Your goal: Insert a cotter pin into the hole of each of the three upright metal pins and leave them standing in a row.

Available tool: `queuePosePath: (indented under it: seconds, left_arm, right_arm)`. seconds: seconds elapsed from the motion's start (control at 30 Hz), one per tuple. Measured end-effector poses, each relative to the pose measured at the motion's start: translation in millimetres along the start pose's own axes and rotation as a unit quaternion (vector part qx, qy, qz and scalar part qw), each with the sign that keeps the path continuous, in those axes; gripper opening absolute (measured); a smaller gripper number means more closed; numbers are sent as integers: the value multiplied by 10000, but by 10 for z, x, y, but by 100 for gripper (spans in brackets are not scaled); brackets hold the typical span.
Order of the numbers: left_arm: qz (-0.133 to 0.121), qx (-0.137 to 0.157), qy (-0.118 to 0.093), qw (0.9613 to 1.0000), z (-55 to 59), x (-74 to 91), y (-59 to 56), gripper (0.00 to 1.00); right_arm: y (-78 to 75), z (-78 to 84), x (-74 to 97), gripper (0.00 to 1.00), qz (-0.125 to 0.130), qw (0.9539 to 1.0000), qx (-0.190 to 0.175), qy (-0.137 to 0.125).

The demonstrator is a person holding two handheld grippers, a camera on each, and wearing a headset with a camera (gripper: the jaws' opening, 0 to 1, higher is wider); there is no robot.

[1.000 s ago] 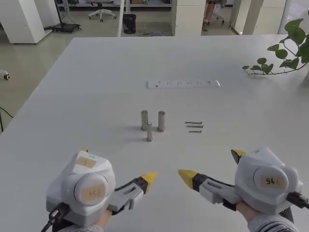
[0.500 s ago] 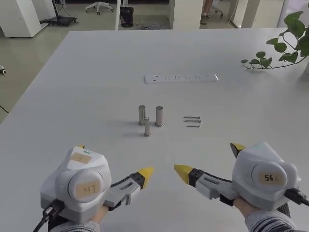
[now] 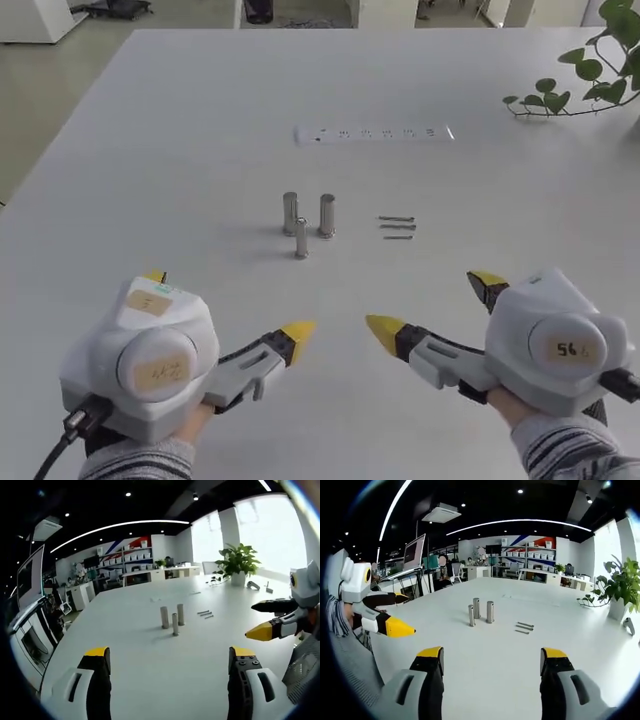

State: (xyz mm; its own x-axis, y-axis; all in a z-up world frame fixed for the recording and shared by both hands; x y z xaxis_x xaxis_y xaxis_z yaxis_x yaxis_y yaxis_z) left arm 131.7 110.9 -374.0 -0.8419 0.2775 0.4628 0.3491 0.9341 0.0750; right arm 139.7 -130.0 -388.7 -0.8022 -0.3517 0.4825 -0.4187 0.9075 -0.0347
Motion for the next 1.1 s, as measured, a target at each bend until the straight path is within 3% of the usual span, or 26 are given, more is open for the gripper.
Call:
queuePosePath:
  seconds: [0.1, 0.3, 0.43, 0.7, 0.9, 1.03, 1.1]
  left_arm:
    - [77, 46, -9, 10000, -8, -2, -12, 98]
    - [152, 169, 102, 9997, -14, -6, -17, 98]
    - [183, 108, 126, 9997, -47, 26, -21, 98]
    - [141, 67, 78, 9998, -60, 73, -8, 98]
    - [62, 49, 86, 9999, -87, 134, 20, 97]
    - [139, 119, 75, 9998, -93, 137, 12, 97]
    - [183, 98, 99, 9997, -87, 136, 0, 97]
  right_arm:
    - [-20, -53, -2, 76, -59, 9998, -166, -64]
    - [-20, -157, -92, 74, -264, 9996, -22, -80]
    - [-15, -227, -183, 64, -404, 9992, 45, -64]
    - [7, -354, -481, 53, -711, 9969, 308, -117]
    - [79, -436, -739, 45, -1014, 9939, 440, 29]
    - [147, -473, -901, 41, -1253, 9908, 482, 189]
    - [185, -508, -982, 36, -1333, 9897, 505, 140]
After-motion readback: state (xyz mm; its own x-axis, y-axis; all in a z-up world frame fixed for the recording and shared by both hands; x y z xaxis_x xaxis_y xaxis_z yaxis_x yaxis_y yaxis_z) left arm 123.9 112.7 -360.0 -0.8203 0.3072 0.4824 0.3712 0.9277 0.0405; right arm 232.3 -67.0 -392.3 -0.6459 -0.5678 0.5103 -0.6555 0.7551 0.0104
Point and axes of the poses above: the centre of the closed fingertips' face, and the gripper's own axes: x roughly backward along the fingers, y roughly to its left, z roughly out of its underside, the point moved 8 cm from there along x, roughly backward along the fingers, and after that the axes turned 7 degrees about y, right-handed, at the moved point
